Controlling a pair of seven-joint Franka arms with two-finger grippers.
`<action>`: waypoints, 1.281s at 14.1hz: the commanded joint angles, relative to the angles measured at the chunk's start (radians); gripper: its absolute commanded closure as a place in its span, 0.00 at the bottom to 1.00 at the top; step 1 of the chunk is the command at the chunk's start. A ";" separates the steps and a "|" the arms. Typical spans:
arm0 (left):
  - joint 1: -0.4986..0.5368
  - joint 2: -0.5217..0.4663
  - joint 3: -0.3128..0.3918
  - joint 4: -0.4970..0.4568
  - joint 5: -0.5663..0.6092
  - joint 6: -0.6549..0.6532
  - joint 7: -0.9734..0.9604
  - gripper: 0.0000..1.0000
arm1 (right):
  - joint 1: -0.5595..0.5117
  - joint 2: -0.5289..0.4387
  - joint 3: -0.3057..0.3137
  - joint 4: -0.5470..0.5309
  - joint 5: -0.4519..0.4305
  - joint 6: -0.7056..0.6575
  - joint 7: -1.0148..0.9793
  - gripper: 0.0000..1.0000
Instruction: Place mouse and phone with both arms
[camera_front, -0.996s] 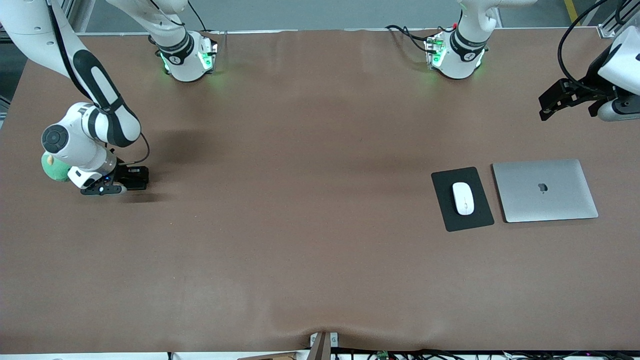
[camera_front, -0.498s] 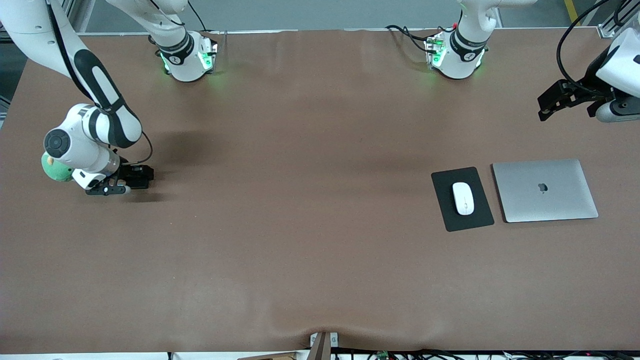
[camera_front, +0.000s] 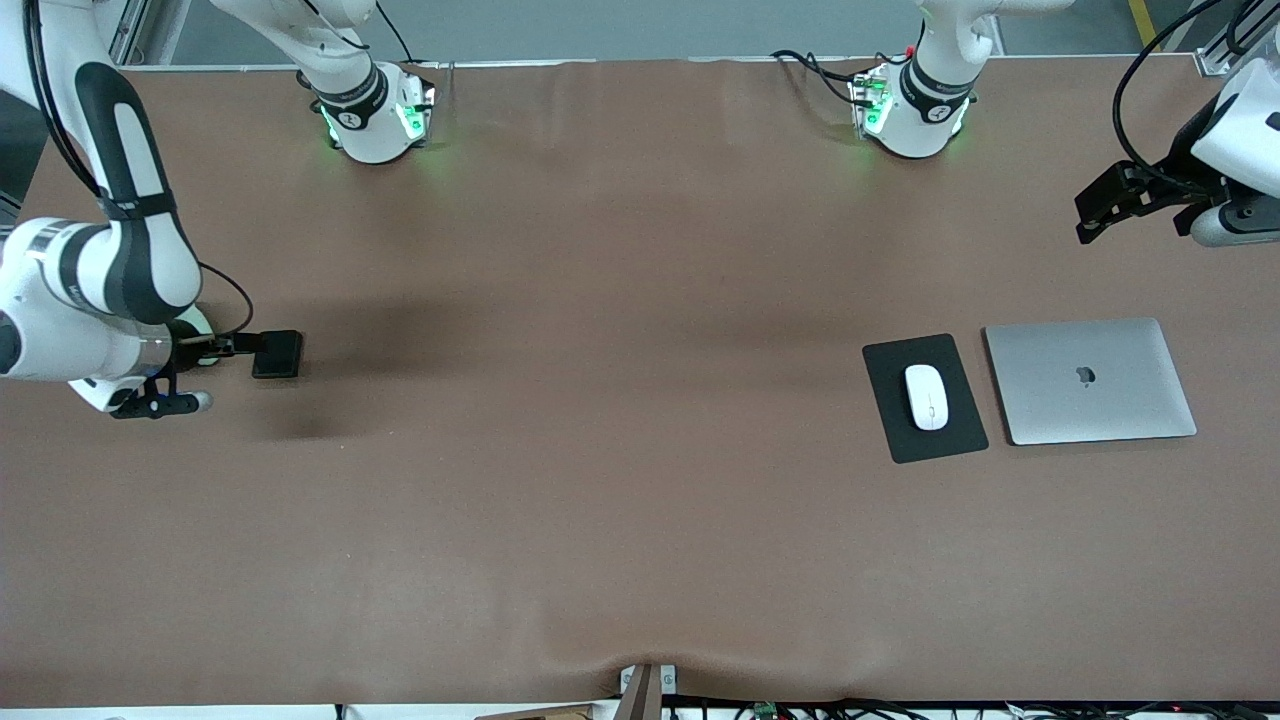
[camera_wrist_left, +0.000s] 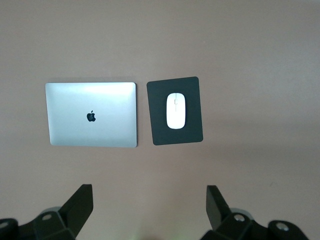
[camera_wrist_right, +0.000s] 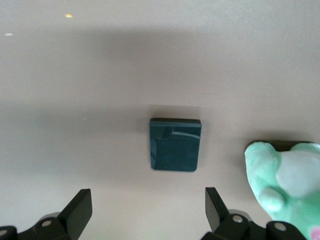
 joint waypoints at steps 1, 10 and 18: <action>0.002 -0.002 0.009 0.002 -0.023 0.007 0.016 0.00 | 0.034 0.005 -0.002 0.120 -0.005 -0.154 0.001 0.00; 0.002 -0.002 0.014 0.002 -0.023 0.007 0.024 0.00 | 0.074 0.008 0.038 0.439 -0.011 -0.469 -0.076 0.00; -0.001 -0.002 0.012 0.008 -0.023 0.007 0.021 0.00 | 0.105 -0.086 0.033 0.571 -0.005 -0.611 -0.070 0.00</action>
